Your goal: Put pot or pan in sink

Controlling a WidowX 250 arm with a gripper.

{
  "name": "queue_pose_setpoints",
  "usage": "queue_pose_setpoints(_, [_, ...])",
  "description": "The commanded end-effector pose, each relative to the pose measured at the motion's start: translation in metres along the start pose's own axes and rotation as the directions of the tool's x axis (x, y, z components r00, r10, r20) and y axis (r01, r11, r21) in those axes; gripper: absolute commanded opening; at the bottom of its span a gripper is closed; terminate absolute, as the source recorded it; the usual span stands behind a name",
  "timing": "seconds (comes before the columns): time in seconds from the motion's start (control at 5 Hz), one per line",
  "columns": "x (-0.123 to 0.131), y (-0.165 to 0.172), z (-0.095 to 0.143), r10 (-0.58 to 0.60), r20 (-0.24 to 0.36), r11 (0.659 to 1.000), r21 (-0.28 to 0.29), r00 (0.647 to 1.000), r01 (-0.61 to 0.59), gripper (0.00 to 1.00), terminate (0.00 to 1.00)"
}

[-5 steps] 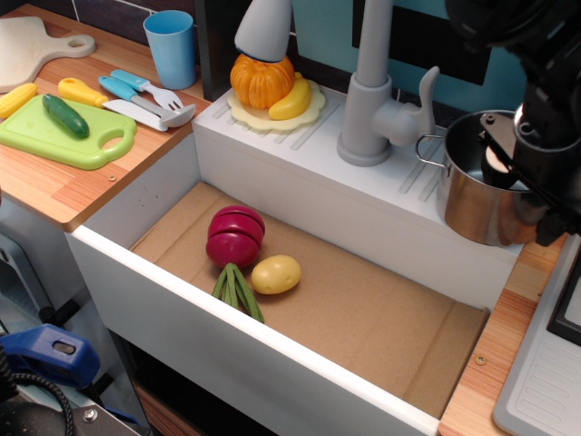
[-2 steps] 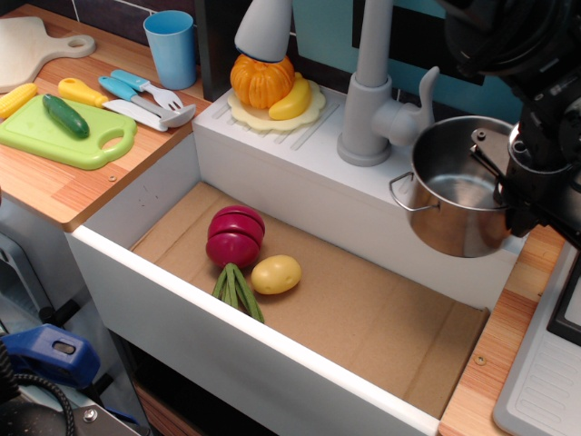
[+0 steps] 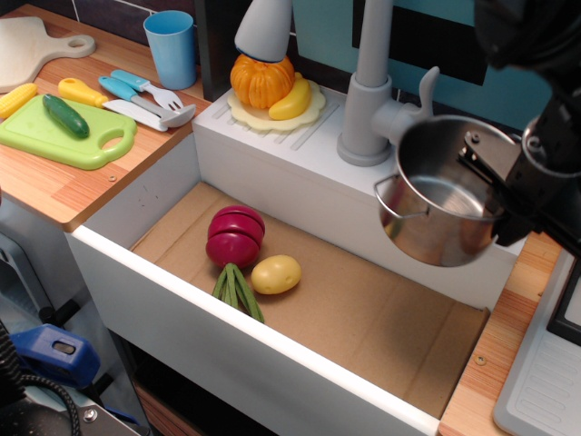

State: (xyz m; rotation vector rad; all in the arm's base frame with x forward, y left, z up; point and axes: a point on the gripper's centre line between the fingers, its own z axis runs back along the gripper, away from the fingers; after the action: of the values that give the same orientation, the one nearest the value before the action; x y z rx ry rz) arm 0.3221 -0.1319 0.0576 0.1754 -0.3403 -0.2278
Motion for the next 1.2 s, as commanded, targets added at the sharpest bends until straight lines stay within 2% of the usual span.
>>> queue_pose_setpoints(0.0, [-0.017, 0.012, 0.018, 0.087, 0.035, 0.996, -0.016, 0.996, -0.086, 0.0, 0.0])
queue_pose_setpoints(0.2, [-0.036, 0.012, 0.003, 0.118, 0.037, 0.992, -0.054, 0.992, -0.116, 0.0, 0.0])
queue_pose_setpoints(0.4, [-0.046, 0.009, -0.012, 0.146, 0.025, 0.983, -0.118, 0.989, -0.142, 0.0, 0.0])
queue_pose_setpoints(0.8, [-0.061, 0.004, -0.046, 0.145, 0.091, 0.984, -0.118, 0.985, -0.134, 0.0, 0.0])
queue_pose_setpoints(1.0, [-0.058, 0.001, -0.055, 0.183, 0.092, 0.975, -0.145, 0.979, -0.169, 0.0, 0.0])
